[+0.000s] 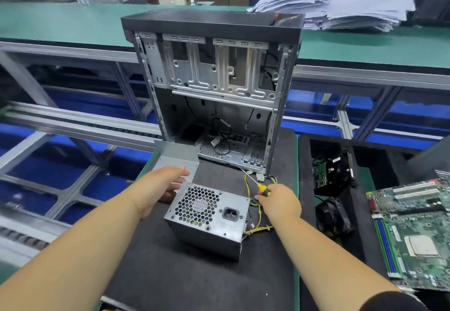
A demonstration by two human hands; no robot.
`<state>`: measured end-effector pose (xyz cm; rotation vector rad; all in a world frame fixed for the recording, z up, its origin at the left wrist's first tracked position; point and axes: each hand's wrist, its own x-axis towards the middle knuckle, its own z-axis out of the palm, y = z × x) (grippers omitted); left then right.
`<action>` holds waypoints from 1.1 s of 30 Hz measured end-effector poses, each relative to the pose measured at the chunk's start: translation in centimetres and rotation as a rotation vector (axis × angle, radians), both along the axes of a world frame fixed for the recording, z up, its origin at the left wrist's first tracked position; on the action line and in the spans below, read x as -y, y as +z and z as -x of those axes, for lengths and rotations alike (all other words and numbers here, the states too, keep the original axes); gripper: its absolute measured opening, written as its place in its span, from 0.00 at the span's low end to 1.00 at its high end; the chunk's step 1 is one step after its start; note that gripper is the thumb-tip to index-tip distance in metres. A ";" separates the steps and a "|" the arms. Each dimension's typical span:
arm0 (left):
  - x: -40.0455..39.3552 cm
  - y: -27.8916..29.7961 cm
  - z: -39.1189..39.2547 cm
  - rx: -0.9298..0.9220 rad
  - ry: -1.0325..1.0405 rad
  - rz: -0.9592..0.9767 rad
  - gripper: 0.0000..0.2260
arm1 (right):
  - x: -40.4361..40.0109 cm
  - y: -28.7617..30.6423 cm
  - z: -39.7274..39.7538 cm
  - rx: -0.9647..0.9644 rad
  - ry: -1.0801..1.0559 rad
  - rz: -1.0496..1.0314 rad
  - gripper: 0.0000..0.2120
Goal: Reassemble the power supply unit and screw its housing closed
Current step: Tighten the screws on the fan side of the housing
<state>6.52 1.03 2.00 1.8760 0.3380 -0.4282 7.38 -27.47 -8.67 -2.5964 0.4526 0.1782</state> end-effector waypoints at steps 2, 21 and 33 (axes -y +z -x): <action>0.1 0.5 0.3 0.042 0.017 -0.024 0.13 | 0.0 -0.2 0.2 0.005 0.021 -0.005 0.12; 9.2 4.4 4.2 0.390 0.045 -0.057 0.06 | 1.6 9.7 3.4 0.356 0.033 -0.555 0.06; 18.0 7.6 7.9 0.073 -0.056 0.633 0.02 | 4.8 17.9 10.9 0.584 0.205 -0.601 0.08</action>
